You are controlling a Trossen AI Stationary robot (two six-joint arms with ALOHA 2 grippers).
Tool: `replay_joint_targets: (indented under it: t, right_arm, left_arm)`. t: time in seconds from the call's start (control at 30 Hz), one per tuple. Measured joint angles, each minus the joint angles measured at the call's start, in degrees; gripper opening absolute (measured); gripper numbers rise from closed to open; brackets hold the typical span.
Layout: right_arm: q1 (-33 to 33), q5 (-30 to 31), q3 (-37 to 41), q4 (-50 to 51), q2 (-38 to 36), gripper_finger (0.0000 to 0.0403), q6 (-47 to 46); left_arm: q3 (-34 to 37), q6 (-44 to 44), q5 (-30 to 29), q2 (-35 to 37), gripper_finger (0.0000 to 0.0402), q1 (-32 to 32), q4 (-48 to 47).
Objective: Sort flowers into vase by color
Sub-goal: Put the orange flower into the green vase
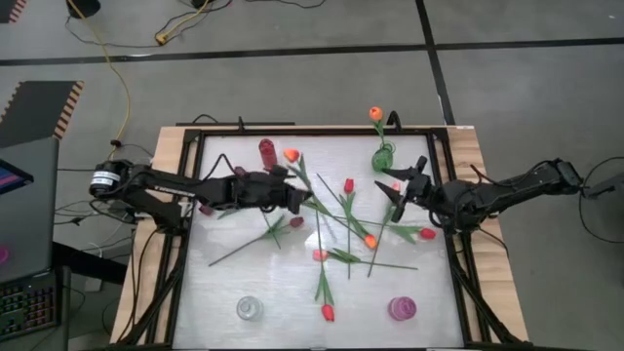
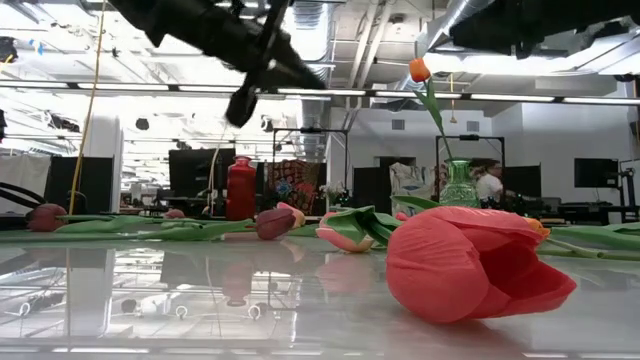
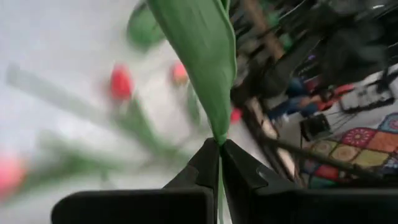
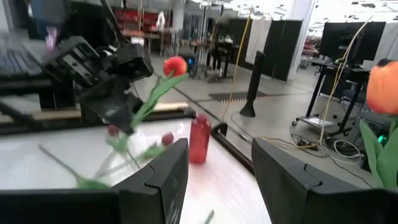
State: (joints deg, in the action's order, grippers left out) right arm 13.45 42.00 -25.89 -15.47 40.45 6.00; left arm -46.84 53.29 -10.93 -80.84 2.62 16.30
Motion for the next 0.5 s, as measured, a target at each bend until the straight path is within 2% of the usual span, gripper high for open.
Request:
replay_joint_targets:
  t: [0.2,0.5]
  right_arm:
    - [-0.1,0.1,0.0,-6.4,0.0,0.0203,0.0]
    - [-2.5,0.2,0.0,-14.4,0.0,0.0203,0.0]
  left_arm:
    - [-4.4,-19.8,-2.5,0.0,0.0000,2.8,3.8]
    - [-17.7,-47.3,-2.0,-4.4,0.0000,4.8,4.4]
